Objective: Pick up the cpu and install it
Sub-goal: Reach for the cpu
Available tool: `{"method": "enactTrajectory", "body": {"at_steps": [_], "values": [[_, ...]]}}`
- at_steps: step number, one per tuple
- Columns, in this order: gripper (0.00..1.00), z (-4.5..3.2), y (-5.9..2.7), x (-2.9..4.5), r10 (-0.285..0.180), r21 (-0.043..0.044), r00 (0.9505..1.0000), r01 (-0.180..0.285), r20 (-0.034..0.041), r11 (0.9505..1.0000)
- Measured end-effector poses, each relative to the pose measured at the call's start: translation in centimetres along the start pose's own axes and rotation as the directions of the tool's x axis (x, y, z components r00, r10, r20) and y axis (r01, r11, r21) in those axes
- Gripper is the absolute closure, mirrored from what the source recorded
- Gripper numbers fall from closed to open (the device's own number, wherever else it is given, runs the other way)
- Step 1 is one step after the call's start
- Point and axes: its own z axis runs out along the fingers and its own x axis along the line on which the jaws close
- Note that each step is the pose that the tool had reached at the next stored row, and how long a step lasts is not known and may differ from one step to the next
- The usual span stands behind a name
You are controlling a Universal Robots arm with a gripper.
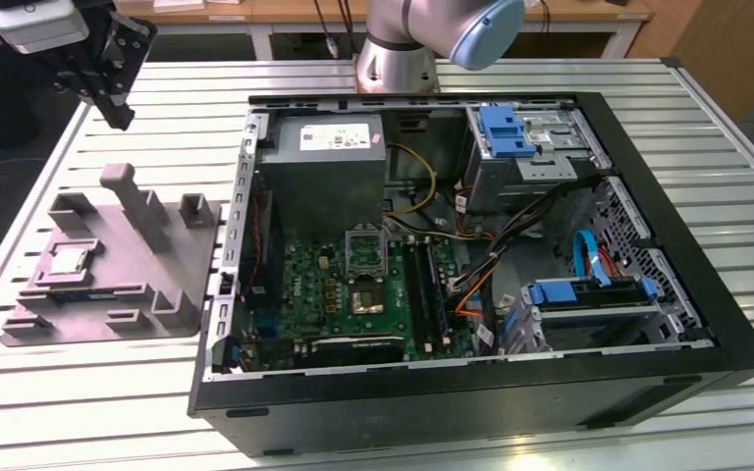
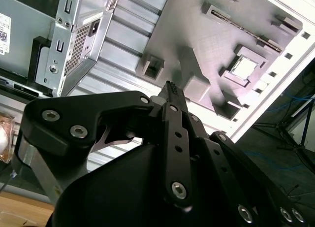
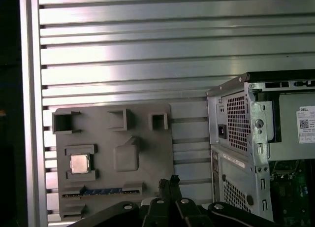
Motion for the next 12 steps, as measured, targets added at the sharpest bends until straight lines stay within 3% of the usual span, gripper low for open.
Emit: {"method": "enactTrajectory", "body": {"at_steps": [12], "values": [[0.89, -0.02, -0.12, 1.56, 0.0, 0.0, 1.0, 0.0, 0.0, 1.0]]}}
